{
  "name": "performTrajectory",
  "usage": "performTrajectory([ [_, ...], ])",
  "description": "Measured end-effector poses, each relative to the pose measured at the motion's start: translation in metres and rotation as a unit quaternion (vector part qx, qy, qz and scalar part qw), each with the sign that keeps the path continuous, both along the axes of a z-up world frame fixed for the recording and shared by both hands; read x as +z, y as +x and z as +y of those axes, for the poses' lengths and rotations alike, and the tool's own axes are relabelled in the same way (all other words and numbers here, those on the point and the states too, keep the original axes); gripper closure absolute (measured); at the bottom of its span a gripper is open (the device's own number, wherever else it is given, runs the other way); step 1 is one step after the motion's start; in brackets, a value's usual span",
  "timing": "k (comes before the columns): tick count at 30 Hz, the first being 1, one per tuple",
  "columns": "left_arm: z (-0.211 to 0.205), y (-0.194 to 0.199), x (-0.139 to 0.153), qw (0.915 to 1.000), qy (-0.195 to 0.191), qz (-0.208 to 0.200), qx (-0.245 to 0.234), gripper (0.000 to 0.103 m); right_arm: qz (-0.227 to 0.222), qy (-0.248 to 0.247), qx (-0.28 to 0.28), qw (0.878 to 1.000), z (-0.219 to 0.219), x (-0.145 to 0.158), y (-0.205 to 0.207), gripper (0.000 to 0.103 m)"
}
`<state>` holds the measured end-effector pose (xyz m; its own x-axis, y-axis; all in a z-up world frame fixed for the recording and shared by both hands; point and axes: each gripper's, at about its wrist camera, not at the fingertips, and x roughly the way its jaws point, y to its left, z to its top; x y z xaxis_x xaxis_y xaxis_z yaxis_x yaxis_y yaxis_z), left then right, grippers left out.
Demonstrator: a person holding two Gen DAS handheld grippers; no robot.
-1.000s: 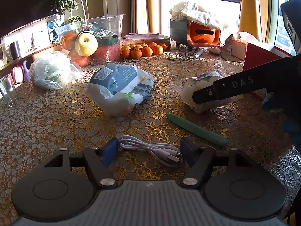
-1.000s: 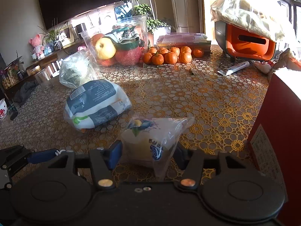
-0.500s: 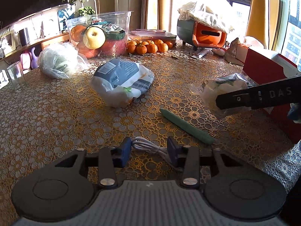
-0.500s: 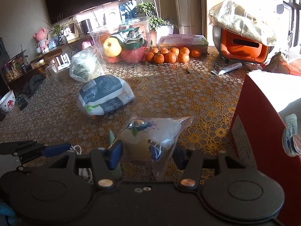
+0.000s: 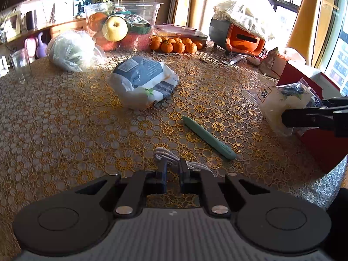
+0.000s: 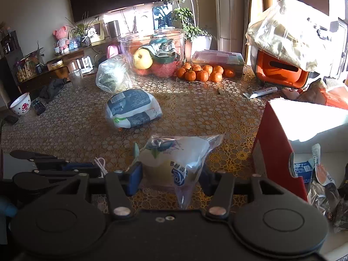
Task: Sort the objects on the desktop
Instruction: 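Carry white cable with left tool while right tool carries bread bag to red box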
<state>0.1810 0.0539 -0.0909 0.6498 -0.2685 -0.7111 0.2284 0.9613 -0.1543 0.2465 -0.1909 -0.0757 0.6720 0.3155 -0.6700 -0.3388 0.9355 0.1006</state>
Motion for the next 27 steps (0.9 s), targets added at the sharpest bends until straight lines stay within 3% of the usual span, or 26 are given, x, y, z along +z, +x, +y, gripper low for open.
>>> performTrajectory([
  [5,0.008,0.011,0.003,0.9976,-0.031,0.045,0.042,0.088,-0.004,0.001,0.003,1.0,-0.002,0.004,-0.001,0.049],
  [9,0.004,0.019,0.007,0.9955,-0.035,0.061,0.063,0.042,-0.01,-0.001,0.007,1.0,-0.004,0.005,-0.004,0.049],
  [14,-0.006,0.029,0.007,0.9921,-0.033,0.084,0.087,0.041,-0.011,0.004,0.008,1.0,-0.009,0.004,-0.006,0.049],
  [20,-0.023,0.037,0.006,0.9882,0.004,0.102,0.114,0.043,-0.013,0.01,0.011,1.0,-0.015,0.003,-0.006,0.049],
  [24,-0.033,0.039,0.005,0.9873,0.044,0.093,0.121,0.073,-0.013,0.015,0.012,1.0,-0.018,0.003,-0.006,0.049],
  [27,-0.033,0.038,0.005,0.9875,0.045,0.089,0.122,0.074,-0.013,0.016,0.012,1.0,-0.019,0.003,-0.006,0.049],
])
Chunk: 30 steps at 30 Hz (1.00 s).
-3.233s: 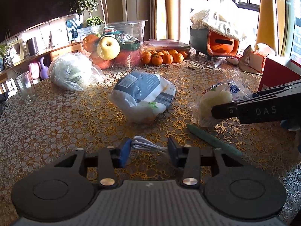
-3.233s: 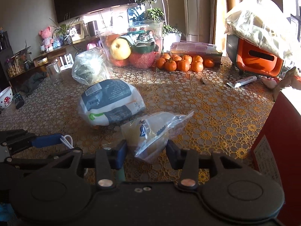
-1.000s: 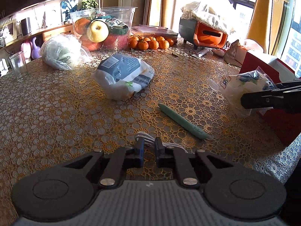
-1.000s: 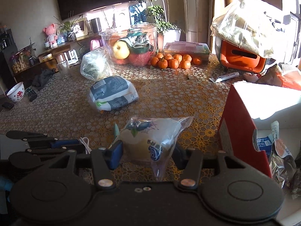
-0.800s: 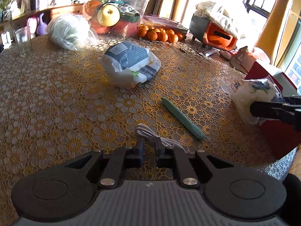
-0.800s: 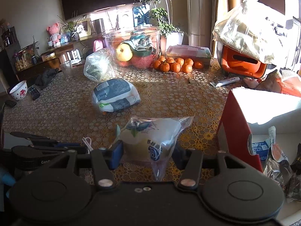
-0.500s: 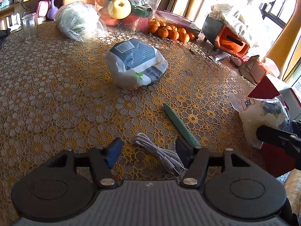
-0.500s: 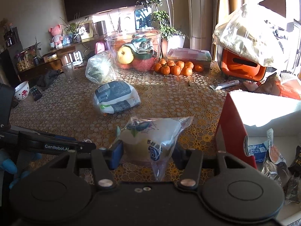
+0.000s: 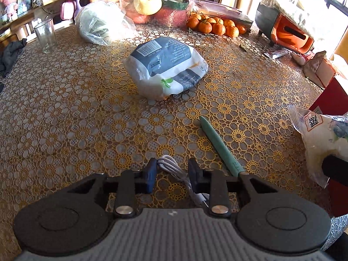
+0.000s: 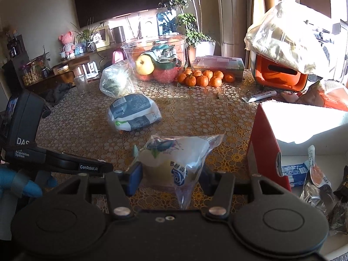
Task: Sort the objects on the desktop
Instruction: 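Carry white cable with left tool while right tool carries bread bag to red box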
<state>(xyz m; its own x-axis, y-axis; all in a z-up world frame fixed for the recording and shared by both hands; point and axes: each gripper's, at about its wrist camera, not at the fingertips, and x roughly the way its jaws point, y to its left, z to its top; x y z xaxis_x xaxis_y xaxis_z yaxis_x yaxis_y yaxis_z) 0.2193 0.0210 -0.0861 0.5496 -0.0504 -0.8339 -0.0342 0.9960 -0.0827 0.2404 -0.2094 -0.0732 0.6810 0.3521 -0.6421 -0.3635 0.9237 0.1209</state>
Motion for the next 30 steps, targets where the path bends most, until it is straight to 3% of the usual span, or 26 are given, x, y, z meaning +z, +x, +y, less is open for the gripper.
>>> performTrajectory([
  [6,-0.001,-0.009,0.004,0.9997,0.002,-0.023,0.004,0.077,-0.002,0.004,-0.001,1.0,-0.005,0.001,0.0,0.049],
  [7,-0.001,-0.01,0.007,0.9996,-0.002,-0.027,0.003,0.088,-0.003,0.003,-0.002,1.0,-0.006,0.001,-0.001,0.049],
  [10,-0.001,-0.015,0.014,0.9993,-0.01,-0.036,0.003,0.098,-0.005,0.005,-0.003,1.0,-0.008,0.004,-0.003,0.049],
  [19,-0.003,-0.037,0.032,0.9979,-0.019,-0.062,-0.006,0.099,-0.024,0.006,-0.009,1.0,-0.018,0.019,-0.019,0.049],
  [30,-0.029,-0.058,0.076,0.9933,-0.042,-0.1,-0.039,0.099,-0.044,0.003,-0.023,0.999,-0.039,0.039,-0.041,0.049],
])
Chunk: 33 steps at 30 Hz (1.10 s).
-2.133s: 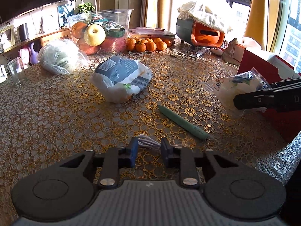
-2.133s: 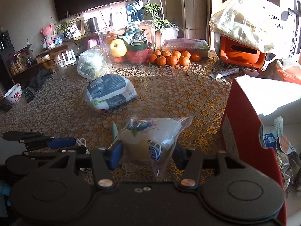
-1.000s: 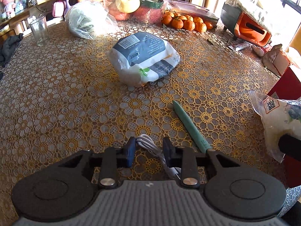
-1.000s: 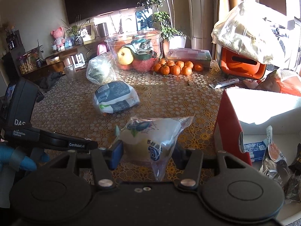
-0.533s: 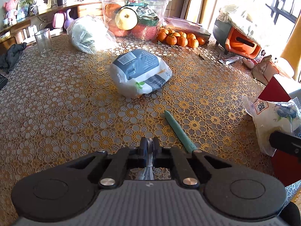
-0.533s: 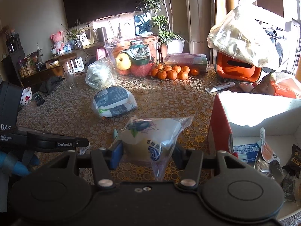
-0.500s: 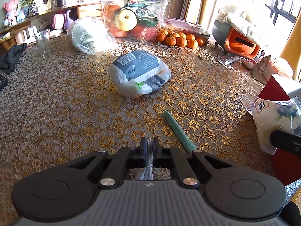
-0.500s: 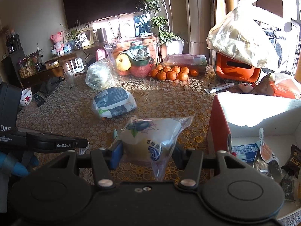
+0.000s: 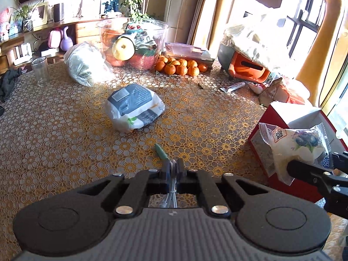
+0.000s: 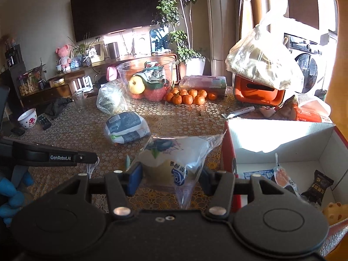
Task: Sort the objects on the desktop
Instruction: 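Carry white cable with left tool while right tool carries bread bag to red box, then lower and open left tool in red box while right tool releases bread bag there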
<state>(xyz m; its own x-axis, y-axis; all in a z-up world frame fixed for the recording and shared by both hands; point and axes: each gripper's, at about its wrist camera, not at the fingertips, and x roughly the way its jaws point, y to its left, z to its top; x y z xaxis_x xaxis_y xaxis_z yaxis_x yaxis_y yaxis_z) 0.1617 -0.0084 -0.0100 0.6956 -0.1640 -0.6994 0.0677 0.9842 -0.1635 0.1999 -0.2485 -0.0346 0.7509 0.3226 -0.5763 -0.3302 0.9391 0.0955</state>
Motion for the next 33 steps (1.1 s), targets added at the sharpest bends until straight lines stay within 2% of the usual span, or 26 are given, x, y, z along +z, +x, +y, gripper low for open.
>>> performTrajectory([
  [15,-0.071,-0.007,0.043,0.9971,-0.015,-0.035,-0.066,0.099,-0.026,-0.004,-0.038,0.999,-0.062,0.017,-0.022,0.049],
  [22,-0.112,-0.005,0.055,0.9938,-0.014,-0.047,-0.1,0.099,-0.03,-0.007,-0.053,0.998,-0.096,0.017,-0.023,0.05],
  [33,-0.182,0.012,0.063,0.9867,-0.017,-0.046,-0.155,0.099,-0.028,-0.043,-0.079,0.996,-0.152,0.016,-0.012,0.049],
])
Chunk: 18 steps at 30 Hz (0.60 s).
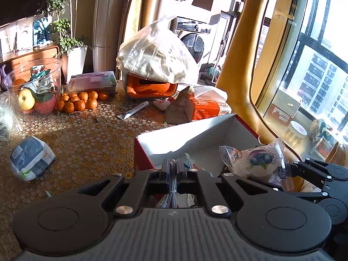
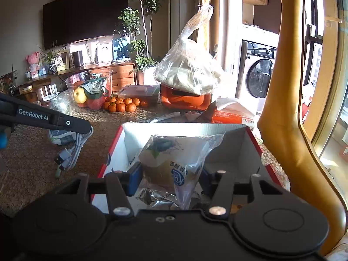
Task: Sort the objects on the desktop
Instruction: 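Lower and open left tool in red box while right tool releases bread bag there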
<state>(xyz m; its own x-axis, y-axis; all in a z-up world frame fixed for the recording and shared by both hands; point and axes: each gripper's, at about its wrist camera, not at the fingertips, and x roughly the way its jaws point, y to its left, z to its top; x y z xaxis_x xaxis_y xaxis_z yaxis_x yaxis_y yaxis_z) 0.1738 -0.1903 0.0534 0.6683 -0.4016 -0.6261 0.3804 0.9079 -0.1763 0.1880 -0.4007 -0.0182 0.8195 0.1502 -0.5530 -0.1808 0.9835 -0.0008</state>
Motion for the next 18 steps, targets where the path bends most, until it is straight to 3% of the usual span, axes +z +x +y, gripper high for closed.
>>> performTrajectory([
  [18,-0.084,0.043,-0.031,0.9956,0.034,0.053,-0.07,0.099,0.065,-0.043,0.008,0.997,-0.06,-0.027,0.047,0.049],
])
